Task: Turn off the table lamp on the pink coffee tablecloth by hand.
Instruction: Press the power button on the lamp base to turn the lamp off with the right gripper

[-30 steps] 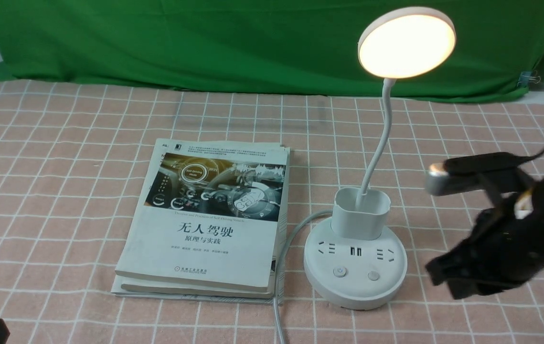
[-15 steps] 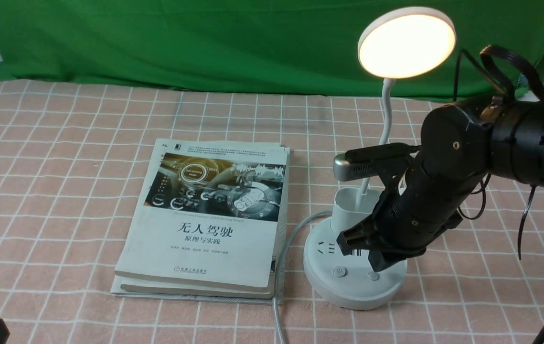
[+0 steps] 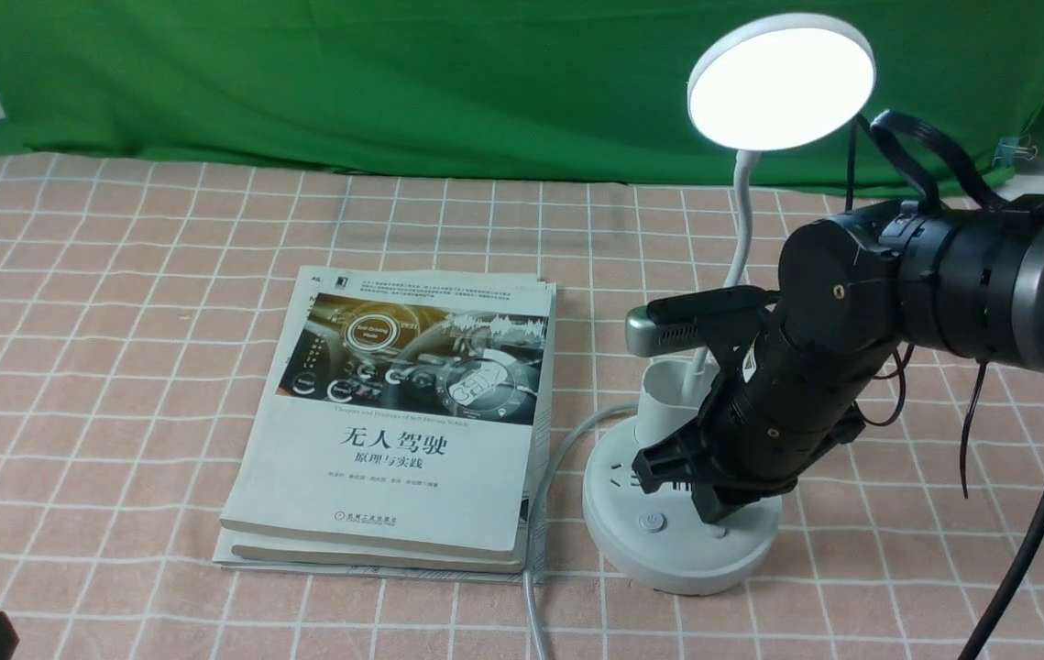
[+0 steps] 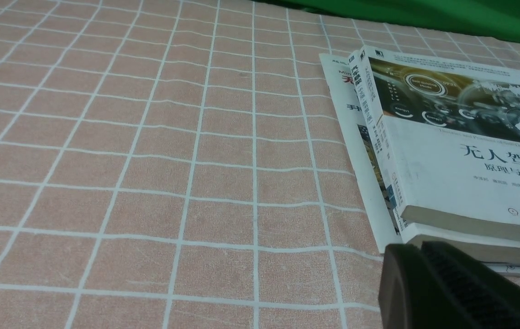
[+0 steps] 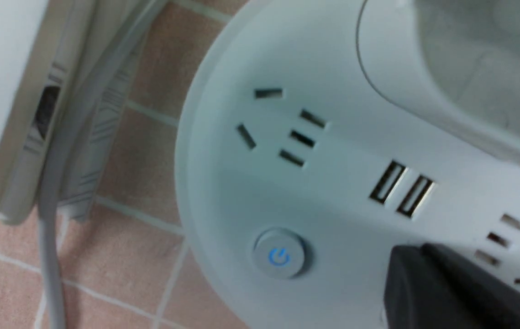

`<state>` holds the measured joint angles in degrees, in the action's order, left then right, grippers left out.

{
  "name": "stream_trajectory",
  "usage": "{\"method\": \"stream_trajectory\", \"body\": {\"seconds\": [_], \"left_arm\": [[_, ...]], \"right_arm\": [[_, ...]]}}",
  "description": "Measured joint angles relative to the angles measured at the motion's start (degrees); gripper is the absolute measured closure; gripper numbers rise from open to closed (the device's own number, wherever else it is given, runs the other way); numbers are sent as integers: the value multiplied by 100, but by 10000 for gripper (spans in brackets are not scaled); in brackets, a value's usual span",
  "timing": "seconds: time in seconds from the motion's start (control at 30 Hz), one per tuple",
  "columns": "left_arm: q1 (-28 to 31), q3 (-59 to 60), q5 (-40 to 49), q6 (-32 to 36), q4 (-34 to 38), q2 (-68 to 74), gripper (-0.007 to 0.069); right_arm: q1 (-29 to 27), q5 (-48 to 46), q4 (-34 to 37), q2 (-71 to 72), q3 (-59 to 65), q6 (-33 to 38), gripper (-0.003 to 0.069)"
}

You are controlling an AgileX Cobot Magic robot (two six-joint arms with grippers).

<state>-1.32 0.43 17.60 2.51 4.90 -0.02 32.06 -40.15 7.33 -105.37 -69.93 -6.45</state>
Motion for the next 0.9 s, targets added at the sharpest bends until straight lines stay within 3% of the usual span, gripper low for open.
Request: {"method": "stream_trajectory", "body": {"seconds": [0.9], "left_arm": [[0, 0, 0, 0, -14, 0, 618]], "right_arm": [[154, 25, 51, 242, 234, 111, 592]]}}
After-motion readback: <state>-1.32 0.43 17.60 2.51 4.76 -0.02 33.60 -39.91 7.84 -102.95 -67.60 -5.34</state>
